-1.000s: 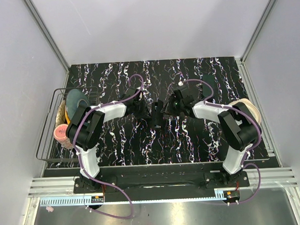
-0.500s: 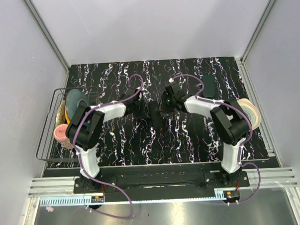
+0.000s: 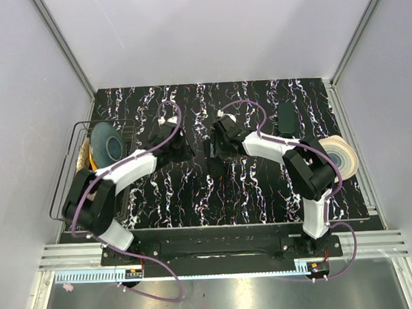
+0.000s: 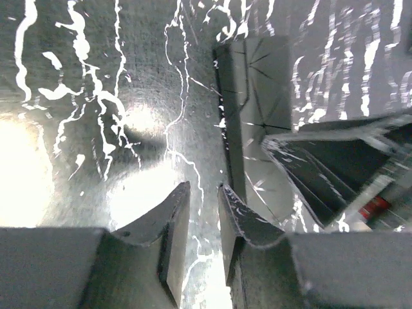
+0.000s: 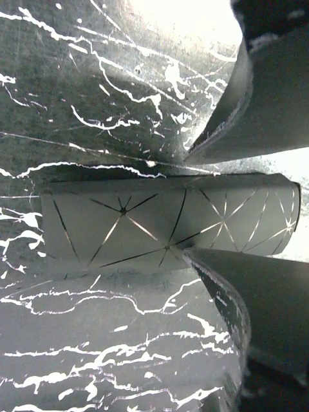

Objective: Organize the sunglasses
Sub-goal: Close the case with sunglasses at the center of the board, then move the case with the sunglasses to the center of the board.

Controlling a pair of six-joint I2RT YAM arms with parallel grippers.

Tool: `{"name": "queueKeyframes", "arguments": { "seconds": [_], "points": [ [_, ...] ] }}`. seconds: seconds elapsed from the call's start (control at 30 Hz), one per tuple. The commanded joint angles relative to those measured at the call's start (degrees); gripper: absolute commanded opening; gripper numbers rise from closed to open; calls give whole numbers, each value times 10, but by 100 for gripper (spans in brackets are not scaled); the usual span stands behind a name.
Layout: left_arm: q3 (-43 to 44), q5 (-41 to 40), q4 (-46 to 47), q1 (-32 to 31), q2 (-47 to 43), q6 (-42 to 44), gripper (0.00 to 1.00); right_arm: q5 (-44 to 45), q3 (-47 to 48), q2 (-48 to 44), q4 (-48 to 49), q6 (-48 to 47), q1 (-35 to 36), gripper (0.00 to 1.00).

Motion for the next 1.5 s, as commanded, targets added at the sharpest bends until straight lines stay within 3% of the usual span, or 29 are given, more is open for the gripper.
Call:
{"name": "queueKeyframes", "arguments": {
  "seconds": [0.0,0.27,0.53,0.6,0.7,0.93,1.23,1.3,1.37,1.47],
  "points": [
    [-42,-58,26,4,-124,-16,29,57,-15,-34,5,-40,16,63],
    [-57,-58,-6,4,-230,-5,35,68,4,1,-29,-57,27,64],
    [-55,-64,-23,5,-270,6,37,113,18,33,-73,-64,45,64],
    [-53,-67,-25,5,-271,6,37,115,22,22,-72,-60,47,70],
    [-51,-75,-32,5,-272,9,38,103,43,18,-70,-59,47,85],
    [-46,-91,-36,5,-276,15,40,84,75,37,-79,-62,52,90],
    [-44,-76,-30,6,-260,15,41,101,70,56,-89,-56,73,88],
    [-45,-75,-29,6,-259,15,41,113,72,59,-97,-54,77,84],
    [-46,-76,-30,7,-259,15,41,132,78,66,-106,-46,79,71],
    [-46,-73,-30,8,-257,17,41,172,113,91,-155,-35,79,62]
  ]
}}
